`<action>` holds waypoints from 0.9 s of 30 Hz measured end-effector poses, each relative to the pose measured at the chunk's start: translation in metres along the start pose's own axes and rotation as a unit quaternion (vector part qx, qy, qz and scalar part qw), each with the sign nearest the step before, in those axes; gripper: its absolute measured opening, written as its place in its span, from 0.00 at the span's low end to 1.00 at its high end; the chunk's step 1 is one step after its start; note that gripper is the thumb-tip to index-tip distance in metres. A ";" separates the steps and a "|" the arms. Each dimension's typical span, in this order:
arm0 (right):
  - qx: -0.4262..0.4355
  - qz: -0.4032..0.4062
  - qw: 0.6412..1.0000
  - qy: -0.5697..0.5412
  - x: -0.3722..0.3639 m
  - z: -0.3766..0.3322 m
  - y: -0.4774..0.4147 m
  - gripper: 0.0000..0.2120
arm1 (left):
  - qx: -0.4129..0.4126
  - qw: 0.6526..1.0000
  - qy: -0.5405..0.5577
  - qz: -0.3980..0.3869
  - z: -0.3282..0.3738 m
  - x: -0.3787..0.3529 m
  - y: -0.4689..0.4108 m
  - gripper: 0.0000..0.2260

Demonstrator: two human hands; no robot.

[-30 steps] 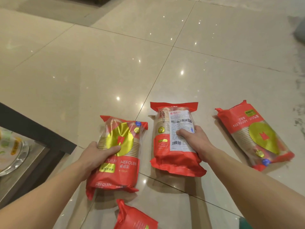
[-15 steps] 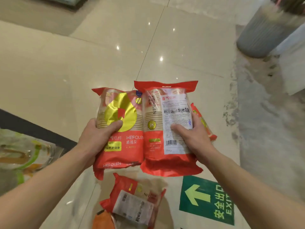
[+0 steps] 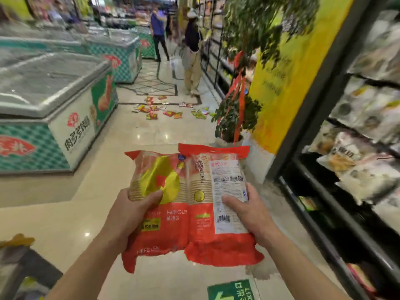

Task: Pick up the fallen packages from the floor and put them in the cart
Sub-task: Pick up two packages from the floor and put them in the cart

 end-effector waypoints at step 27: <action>0.034 0.601 0.799 -0.011 0.312 -0.069 0.703 0.28 | -0.107 0.799 -0.218 -0.550 -0.053 -0.374 0.519 0.40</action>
Point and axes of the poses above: each hand's wrist, its own y-axis away from the middle knuckle, its own x-axis out of the back of the hand, z = x × y, the point moved 8 cm from there along -y, towards the middle knuckle, and after that the axes turned 11 degrees about x, right-handed, at the moved point
